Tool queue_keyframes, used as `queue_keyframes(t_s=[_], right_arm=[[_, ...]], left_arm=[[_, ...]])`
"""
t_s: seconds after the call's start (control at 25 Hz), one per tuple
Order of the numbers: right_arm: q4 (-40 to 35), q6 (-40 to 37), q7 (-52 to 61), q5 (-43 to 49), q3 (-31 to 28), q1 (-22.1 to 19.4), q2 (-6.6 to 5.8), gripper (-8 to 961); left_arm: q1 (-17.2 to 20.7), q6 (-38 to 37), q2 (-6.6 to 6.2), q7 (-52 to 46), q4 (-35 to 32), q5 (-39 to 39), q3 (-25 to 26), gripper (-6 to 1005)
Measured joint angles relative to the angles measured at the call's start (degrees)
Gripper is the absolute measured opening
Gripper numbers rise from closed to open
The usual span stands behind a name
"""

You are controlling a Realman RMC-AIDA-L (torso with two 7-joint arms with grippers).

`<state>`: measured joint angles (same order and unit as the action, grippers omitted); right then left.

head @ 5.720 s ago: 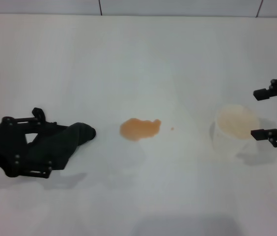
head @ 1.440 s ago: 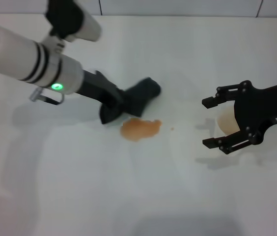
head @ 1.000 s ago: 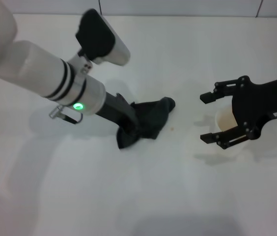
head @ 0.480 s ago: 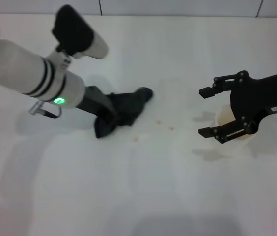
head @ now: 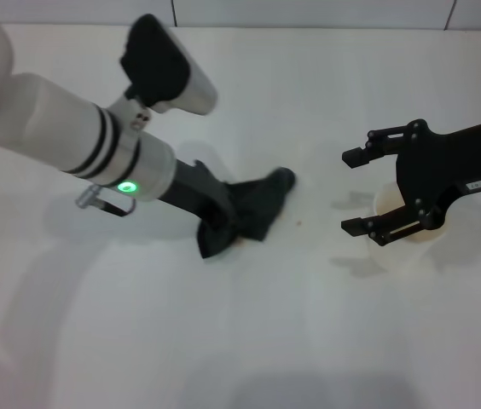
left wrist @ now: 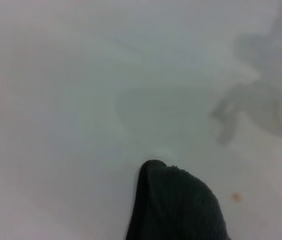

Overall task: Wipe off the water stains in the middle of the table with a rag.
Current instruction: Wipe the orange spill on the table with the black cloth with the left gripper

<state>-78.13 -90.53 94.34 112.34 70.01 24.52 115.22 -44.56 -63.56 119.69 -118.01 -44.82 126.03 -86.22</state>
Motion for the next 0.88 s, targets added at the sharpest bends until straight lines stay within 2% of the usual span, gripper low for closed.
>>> queue_keyframes(t_s=[0.32, 0.48, 0.6, 0.76, 0.88], right_arm=[[-0.26, 0.00, 0.13, -0.39, 0.57, 0.09, 0.09, 857], [-0.20, -0.26, 0.15, -0.63, 0.75, 0.09, 0.09, 858], [-0.46, -0.42, 0.15, -0.72, 1.22, -0.13, 0.09, 858], [-0.41, -0.50, 0.15, -0.83, 1.38, -0.28, 0.09, 858], [-0.35, -0.51, 0.15, -0.88, 1.43, -0.41, 0.09, 857]], left_arm=[[-1.40, 3.06, 0.16, -0.10, 0.47, -5.82, -7.46, 91], [-1.79, 5.67, 0.15, -0.92, 1.29, -6.09, -9.78, 91], [-2.04, 7.32, -0.24, -1.47, 2.75, -5.09, -8.19, 92], [-1.67, 7.66, -0.30, -1.50, 3.48, 0.15, -1.77, 92], [-1.46, 5.61, -0.21, -1.26, 2.88, 0.76, -0.65, 92]])
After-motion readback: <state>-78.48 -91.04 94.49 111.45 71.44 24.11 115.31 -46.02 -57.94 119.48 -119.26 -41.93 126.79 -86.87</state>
